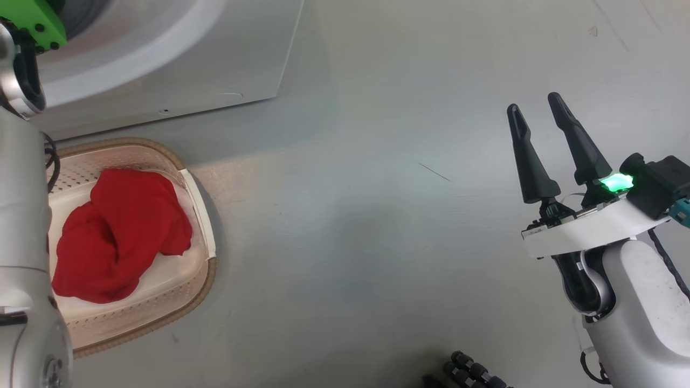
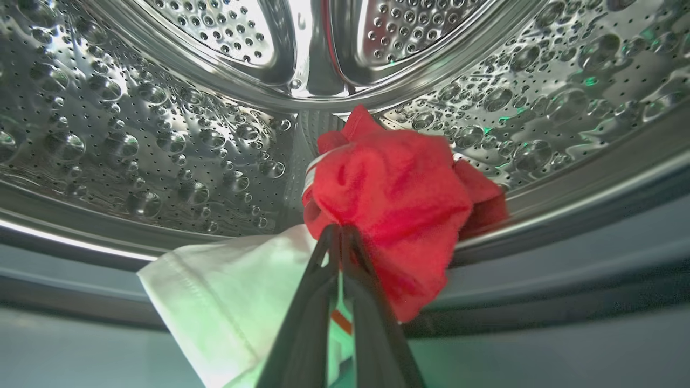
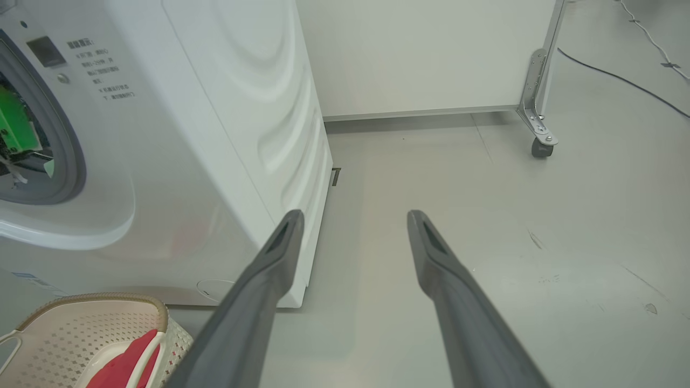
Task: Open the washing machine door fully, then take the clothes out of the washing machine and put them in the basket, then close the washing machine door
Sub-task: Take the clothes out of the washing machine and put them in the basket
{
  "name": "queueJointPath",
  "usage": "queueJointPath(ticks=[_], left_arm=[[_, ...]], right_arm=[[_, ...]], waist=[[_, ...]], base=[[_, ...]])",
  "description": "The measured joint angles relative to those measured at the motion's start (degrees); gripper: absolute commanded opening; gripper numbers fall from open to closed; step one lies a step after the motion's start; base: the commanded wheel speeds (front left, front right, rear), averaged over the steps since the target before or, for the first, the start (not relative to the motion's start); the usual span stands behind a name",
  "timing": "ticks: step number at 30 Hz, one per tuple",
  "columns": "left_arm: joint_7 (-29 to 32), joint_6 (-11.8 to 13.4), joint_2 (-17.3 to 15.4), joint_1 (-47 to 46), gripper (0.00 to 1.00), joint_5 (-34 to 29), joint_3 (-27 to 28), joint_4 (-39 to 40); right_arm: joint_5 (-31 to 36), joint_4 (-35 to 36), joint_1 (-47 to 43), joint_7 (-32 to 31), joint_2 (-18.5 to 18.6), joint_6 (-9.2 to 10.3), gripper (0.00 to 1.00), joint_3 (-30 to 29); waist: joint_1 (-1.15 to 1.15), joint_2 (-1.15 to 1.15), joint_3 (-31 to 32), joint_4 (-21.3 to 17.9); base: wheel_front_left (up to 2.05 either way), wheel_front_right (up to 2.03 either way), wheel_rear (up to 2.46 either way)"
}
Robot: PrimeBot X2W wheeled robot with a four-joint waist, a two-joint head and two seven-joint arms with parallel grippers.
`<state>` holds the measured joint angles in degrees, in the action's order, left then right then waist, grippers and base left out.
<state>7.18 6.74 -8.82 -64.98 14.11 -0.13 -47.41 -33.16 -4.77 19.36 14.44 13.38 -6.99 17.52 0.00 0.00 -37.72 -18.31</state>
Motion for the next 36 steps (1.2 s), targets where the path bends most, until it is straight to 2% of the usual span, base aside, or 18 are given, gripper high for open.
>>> queueJointPath(ticks=[4,16,31,36], left_arm=[[-2.9,-0.1,0.5,0.3,0.00,0.6,0.3,-0.9],[-10.4,-3.6,2.4,6.4,0.00,1.8,0.4,-4.5],[-18.9,-7.2,2.6,17.3,0.00,2.5,0.5,-7.6],[-20.0,-8.6,2.8,19.8,0.00,2.5,0.3,-7.5]], right_arm=[[0.0,-0.5,0.0,0.0,0.0,0.00,1.00,-0.4],[1.0,-1.6,-0.5,0.0,0.0,0.00,1.00,-1.2],[1.7,-4.0,-5.5,0.0,-0.4,0.00,1.00,-1.2],[2.1,-4.5,-6.9,0.0,-0.8,0.00,1.00,-1.2]], waist=[[0.00,0.00,1.3,0.5],[0.00,0.00,7.1,3.0],[0.00,0.00,16.6,6.5],[0.00,0.00,19.2,7.3]], base=[[0.00,0.00,0.00],[0.00,0.00,0.00],[0.00,0.00,0.00],[0.00,0.00,0.00]])
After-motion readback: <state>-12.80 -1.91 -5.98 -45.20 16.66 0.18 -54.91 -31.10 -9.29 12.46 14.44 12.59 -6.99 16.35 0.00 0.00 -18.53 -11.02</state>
